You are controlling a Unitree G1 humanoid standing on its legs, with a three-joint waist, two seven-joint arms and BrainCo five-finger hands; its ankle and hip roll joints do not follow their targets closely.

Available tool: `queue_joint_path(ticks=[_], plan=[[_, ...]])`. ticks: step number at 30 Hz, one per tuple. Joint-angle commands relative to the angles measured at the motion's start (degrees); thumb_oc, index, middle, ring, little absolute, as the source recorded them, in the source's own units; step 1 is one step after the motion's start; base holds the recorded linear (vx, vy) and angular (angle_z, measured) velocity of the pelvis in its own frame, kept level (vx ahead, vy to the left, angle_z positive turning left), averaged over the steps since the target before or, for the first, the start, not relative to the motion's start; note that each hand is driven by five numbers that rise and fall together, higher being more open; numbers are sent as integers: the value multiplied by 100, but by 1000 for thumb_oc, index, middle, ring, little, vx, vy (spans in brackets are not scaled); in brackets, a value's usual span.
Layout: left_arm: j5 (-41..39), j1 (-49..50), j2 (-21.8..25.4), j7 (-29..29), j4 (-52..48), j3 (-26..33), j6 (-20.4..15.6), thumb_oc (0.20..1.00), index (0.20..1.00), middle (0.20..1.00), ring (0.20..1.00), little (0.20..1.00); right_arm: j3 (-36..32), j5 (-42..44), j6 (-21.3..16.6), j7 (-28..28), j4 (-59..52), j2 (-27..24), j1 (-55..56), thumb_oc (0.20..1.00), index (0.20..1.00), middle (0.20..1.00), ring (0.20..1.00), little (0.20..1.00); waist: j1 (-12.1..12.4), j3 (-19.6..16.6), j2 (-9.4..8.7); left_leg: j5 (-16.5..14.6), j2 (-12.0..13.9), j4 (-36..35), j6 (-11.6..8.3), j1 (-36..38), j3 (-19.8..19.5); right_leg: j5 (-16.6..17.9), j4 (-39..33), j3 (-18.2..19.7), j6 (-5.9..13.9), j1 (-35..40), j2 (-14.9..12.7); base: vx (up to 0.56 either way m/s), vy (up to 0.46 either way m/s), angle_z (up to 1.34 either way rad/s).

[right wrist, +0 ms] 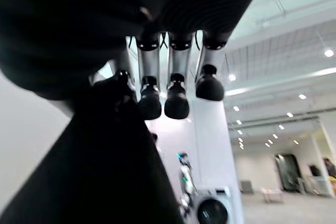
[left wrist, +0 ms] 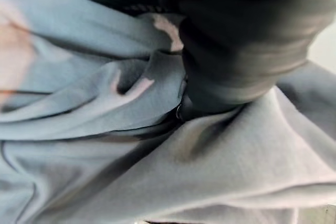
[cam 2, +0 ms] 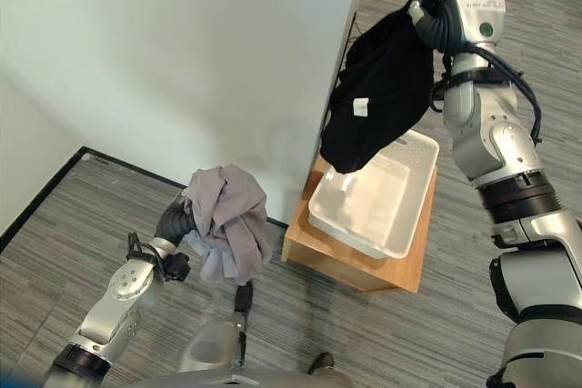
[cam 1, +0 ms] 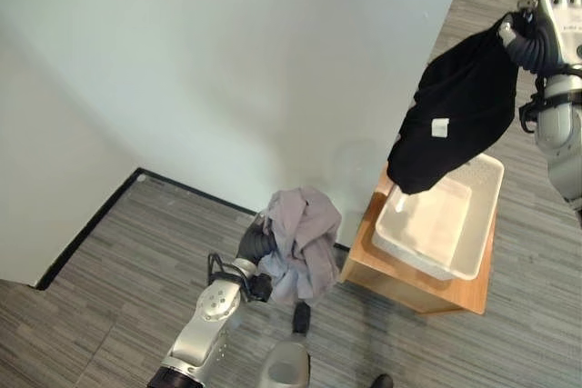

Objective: Pick up bed clothes into laundry basket.

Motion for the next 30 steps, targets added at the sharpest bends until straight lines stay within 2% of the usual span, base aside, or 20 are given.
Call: queue_joint_path(ticks=[1,5,9,14,15,21,25,27,29,30], plan=[[-122,-261,-155,-66,-210,-244,-331,200,200,200,200,200,-156,-230,44,-254,65,-364,-428,200,200,200,200,200,129,-241,140,-1087,625,36,-600,511,251,-220,73,-250,53,-254,-227,-68,2,-2],[-103,-251,-124,-130,-219,-301,-364,200,200,200,200,200,-190,-340,150,-182,511,-405,-162,200,200,200,200,200,85,-5,290,-1019,600,36,-602,287,233,-206,73,-268,49,-440,-269,-82,11,1],[-152,-281,-53,-153,-191,-389,-409,200,200,200,200,200,5,-140,165,-261,1170,-426,-377,200,200,200,200,200,87,249,417,-947,582,36,-632,53,218,-200,73,-256,48,-631,-297,-78,10,3],[-233,-378,-79,-157,-140,-448,-432,200,200,200,200,200,50,40,133,-266,1552,-138,-252,200,200,200,200,200,130,413,532,-835,594,36,-684,-182,163,-199,73,-332,37,-783,-302,-50,-30,8],[-273,-392,-86,-161,-124,-437,-440,200,200,200,200,200,77,190,79,-238,1705,10,-187,1000,1000,1000,1000,1000,153,418,560,-806,606,36,-694,-244,138,-208,73,-341,43,-820,-303,-23,-22,14],[-333,-331,-55,-152,-171,-346,-433,200,200,200,200,200,178,410,-36,-57,1754,194,-25,1000,1000,1000,1000,1000,159,337,574,-829,591,36,-685,-186,129,-254,73,-283,42,-768,-294,14,-4,8],[-194,-268,-61,12,-306,-58,-456,200,200,200,200,200,-359,588,-225,-137,797,322,631,1000,1000,1000,1000,1000,-7,200,536,-915,573,36,-633,10,173,-254,73,-161,41,-639,-282,41,5,0],[-67,-270,-103,129,-431,107,-491,200,200,200,200,200,-767,714,-344,-162,279,513,1244,1000,1000,1000,1000,1000,-119,128,509,-971,564,36,-595,129,197,-241,73,-110,46,-574,-288,61,6,-7],[200,-288,-148,310,-776,430,-546,200,200,200,200,200,-1541,618,-545,84,-613,788,2866,1000,1000,1000,1000,1000,-374,-15,456,-1023,555,36,-529,310,319,-196,73,-44,72,-470,-324,41,-18,-9],[263,-332,-172,335,-851,455,-562,200,200,200,200,200,-1537,535,-555,119,-418,853,3166,1000,1000,1000,1000,1000,-426,-25,447,-1082,572,36,-529,397,377,-228,73,-38,78,-415,-327,10,-26,-13]])
